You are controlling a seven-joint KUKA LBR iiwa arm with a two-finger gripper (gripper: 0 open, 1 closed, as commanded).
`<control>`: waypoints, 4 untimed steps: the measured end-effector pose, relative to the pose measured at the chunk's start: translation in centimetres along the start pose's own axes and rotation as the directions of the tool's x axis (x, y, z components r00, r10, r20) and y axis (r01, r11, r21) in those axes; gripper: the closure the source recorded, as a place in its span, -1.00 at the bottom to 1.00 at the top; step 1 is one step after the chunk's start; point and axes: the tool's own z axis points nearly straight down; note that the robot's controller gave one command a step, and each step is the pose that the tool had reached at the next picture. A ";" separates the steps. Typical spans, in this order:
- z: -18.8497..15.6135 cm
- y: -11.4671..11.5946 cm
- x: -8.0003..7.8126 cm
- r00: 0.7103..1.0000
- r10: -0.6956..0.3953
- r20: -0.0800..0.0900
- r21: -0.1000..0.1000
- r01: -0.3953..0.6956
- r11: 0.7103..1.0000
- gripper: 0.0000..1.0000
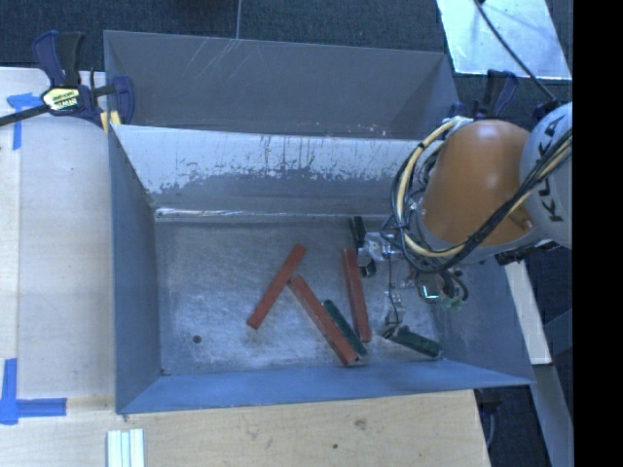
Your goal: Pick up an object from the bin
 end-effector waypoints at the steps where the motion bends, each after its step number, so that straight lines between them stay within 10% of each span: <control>1: 7.9 -6.8 3.0 0.994 0.105 0.005 0.001 -0.105 0.995 -1.00; 4: 7.7 -7.6 3.2 0.941 0.338 0.004 -0.002 -0.338 0.941 -1.00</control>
Offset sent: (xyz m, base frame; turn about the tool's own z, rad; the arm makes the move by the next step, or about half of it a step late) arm -0.0291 -0.0638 -0.0757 0.0961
